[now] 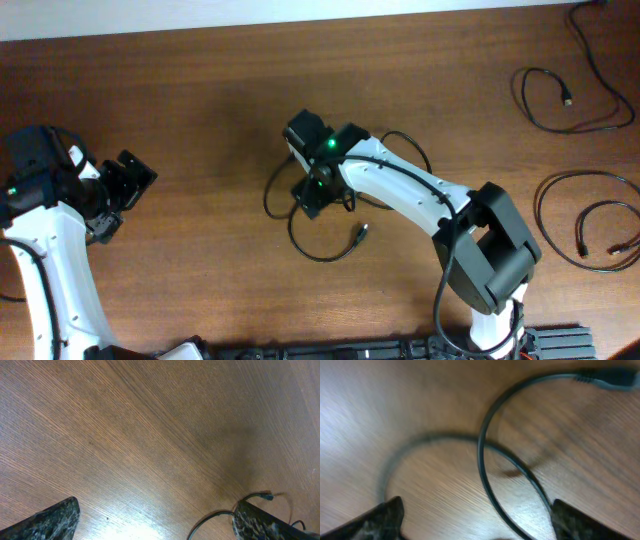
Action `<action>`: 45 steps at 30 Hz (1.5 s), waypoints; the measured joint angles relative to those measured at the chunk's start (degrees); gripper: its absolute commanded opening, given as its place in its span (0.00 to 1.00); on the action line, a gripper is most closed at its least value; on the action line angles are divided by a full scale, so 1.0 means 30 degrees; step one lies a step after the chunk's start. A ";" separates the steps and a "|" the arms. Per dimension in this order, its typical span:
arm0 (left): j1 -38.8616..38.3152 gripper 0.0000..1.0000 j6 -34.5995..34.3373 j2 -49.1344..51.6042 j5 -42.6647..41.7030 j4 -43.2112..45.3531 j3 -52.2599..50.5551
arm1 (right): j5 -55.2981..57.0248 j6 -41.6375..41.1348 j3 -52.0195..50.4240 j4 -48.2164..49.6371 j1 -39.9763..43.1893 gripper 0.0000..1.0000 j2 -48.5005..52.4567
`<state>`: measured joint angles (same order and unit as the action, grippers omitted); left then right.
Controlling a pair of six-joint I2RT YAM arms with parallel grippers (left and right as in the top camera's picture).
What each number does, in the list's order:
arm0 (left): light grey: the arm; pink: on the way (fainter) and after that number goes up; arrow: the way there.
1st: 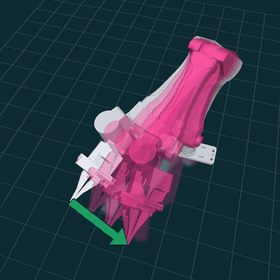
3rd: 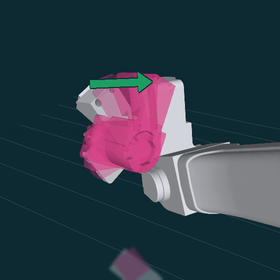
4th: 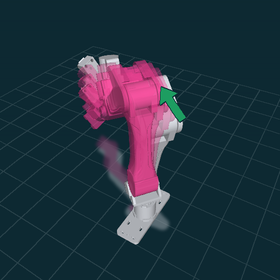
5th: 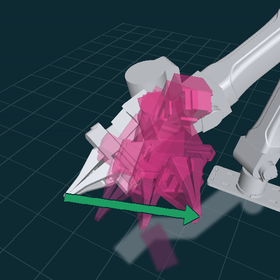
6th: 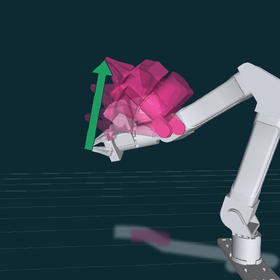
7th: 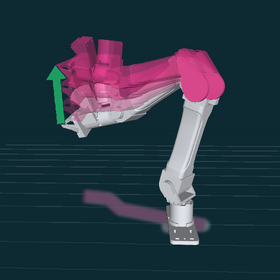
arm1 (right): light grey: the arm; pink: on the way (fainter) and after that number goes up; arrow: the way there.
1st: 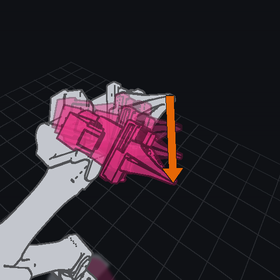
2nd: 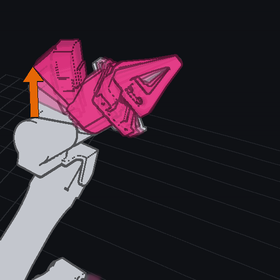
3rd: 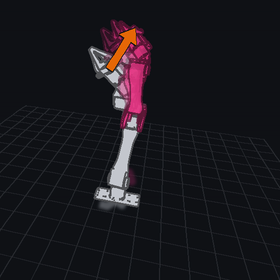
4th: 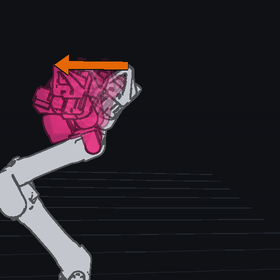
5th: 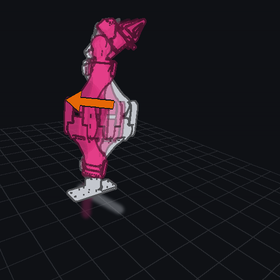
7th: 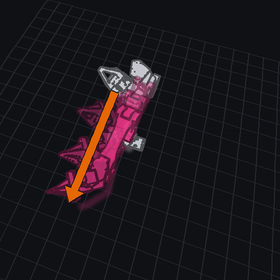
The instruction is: Untangle cables
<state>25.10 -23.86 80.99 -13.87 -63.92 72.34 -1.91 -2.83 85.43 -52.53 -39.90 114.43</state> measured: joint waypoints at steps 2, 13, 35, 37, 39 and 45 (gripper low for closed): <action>0.0000 0.99 0.0000 0.0000 0.0000 0.0000 0.0000 | 0.0583 0.3381 -0.0889 0.0423 0.0000 0.80 0.0058; 0.0000 0.99 0.0000 0.0000 0.0000 0.0000 0.0000 | 0.1209 0.8692 -0.3730 0.6222 0.0408 0.33 0.0095; 0.0000 0.99 0.0000 0.0000 0.0000 0.0000 0.0007 | -0.2149 0.8786 0.7490 -0.2310 0.8444 0.08 0.1421; 0.0000 0.99 0.0000 0.0000 0.0000 0.0007 0.0007 | -0.3781 0.9107 0.6127 -0.2331 0.7410 0.10 0.1443; 0.0000 0.99 0.0000 0.0000 0.0007 0.0007 0.0007 | -0.4517 0.9661 0.4911 -0.2200 0.5982 0.12 0.1494; 0.0000 0.99 0.0000 0.0000 0.0000 0.0000 0.0007 | -0.2062 1.0411 0.0998 0.0933 0.3169 0.99 0.1617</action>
<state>25.10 -23.86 80.99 -13.87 -63.92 72.36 -8.10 28.40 88.42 -49.74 -30.39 119.28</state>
